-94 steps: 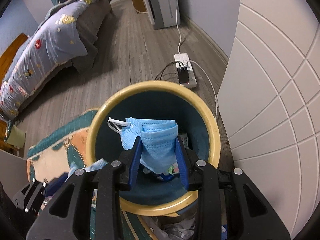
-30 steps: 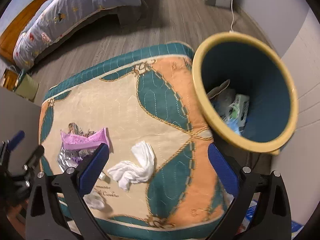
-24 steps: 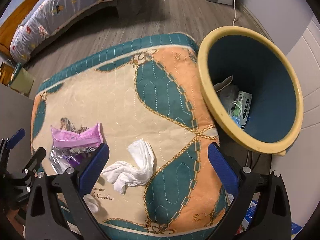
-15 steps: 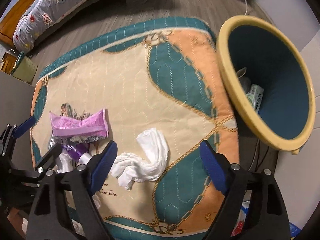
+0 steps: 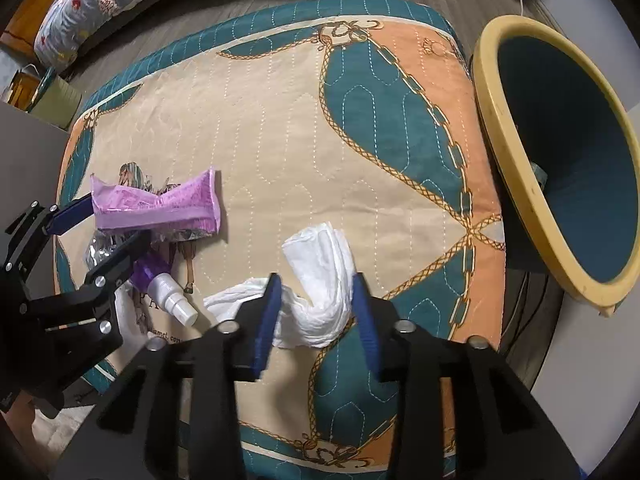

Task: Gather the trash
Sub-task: 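Grasp the white tissue with the right gripper while the left gripper grasps the pink wrapper, then carry the tissue and pink wrapper over the bin with both grippers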

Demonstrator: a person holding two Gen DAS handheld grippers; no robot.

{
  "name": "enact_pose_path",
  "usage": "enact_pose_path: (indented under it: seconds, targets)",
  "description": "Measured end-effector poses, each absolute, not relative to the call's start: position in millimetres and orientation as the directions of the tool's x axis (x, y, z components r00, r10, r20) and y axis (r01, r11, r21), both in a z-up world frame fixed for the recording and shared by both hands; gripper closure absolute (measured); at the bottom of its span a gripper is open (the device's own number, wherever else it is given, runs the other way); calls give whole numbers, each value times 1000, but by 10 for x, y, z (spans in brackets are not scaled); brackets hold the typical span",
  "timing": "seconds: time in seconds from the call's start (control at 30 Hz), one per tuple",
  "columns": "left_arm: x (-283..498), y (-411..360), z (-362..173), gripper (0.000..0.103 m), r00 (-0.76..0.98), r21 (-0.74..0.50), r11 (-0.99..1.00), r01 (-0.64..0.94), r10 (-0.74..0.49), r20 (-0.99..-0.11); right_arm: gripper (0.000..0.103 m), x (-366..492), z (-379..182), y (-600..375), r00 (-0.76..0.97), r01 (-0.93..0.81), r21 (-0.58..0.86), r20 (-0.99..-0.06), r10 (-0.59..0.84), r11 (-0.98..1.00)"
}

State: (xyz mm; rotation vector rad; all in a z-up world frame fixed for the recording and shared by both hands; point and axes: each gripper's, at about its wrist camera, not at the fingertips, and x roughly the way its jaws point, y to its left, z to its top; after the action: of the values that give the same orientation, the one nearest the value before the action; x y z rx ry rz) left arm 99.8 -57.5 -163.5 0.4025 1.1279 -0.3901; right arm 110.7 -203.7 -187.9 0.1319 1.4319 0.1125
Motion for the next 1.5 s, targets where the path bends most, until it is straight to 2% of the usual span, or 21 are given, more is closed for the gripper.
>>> enact_pose_path:
  seconds: [0.33,0.57,0.83,1.13,1.5]
  targets:
    - [993,-596,-1616,63,376,103,856,506,-112,-920,92,1166,-1811,-2068,156,-11,179,-971,179,984]
    - [1007,-607,-1455,65,398,52,866,498,-174,-901,95,1227,-1668,-2094,203,-11,212,-957,210,977]
    - [1066,-563,-1195,65,464,28,893,449,-206,-861,95,1356,-1196,-2264,338,-16,235,-914,226,972]
    - [1119,-599,-875,65,533,1,908,418,-245,-810,95,1403,-656,-2647,490,-14,125,-864,116,992]
    - [1066,-1008,-749,65,551,4,885,466,-286,-784,95,1380,-330,-3401,572,88,94,-819,27,992]
